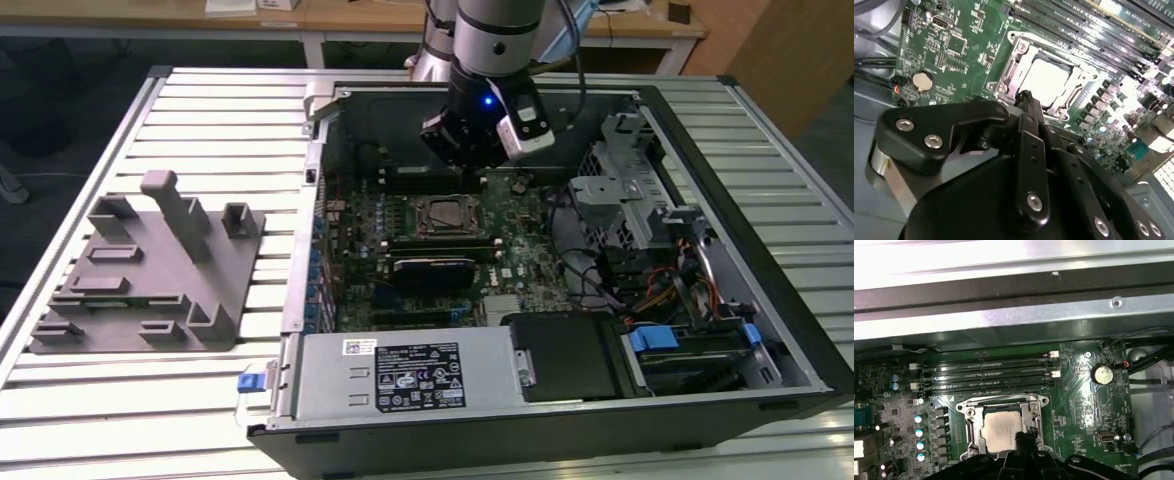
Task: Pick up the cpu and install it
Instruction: 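Install the first cpu locking lever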
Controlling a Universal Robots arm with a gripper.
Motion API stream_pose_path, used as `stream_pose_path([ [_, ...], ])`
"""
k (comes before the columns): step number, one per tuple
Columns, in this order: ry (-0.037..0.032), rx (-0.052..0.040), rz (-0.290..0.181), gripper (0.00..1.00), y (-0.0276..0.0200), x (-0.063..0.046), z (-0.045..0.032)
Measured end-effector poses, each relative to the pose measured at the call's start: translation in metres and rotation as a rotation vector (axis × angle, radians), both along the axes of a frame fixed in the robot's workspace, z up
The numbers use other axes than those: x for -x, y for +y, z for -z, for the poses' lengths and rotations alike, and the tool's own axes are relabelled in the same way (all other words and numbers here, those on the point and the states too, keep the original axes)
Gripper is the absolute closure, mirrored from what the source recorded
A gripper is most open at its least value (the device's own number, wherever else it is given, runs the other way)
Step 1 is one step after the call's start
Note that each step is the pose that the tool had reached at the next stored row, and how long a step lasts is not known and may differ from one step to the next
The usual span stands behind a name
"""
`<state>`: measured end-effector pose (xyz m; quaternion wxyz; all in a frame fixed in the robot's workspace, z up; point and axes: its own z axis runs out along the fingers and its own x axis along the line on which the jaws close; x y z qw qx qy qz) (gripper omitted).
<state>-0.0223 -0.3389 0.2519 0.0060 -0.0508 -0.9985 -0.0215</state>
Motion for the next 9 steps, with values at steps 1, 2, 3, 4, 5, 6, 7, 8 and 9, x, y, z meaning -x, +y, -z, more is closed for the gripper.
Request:
stream_pose_path([
  [1,0.0000,0.0001,0.000,0.89,0.0000,0.0000,0.0000],
  [2,0.0000,0.0000,0.000,0.89,0.0000,0.0000,0.0000],
  [3,-0.0005,0.0001,0.000,0.89,0.0000,0.0000,0.0000],
  [4,-0.0009,0.0000,0.000,0.89,0.0000,0.0000,0.0000],
  [5,-0.0009,0.0000,0.000,0.89,0.0000,0.0000,-0.0001],
  [6,-0.0009,0.0001,0.000,0.89,0.0000,0.0000,-0.0001],
  [7,-0.0010,0.0000,0.000,0.89,0.0000,0.0000,0.0000],
  [8,-0.0009,0.0000,0.000,0.89,0.0000,0.0000,-0.0001],
  [9,-0.0009,0.0000,0.000,0.89,0.0000,0.0001,-0.0001],
])
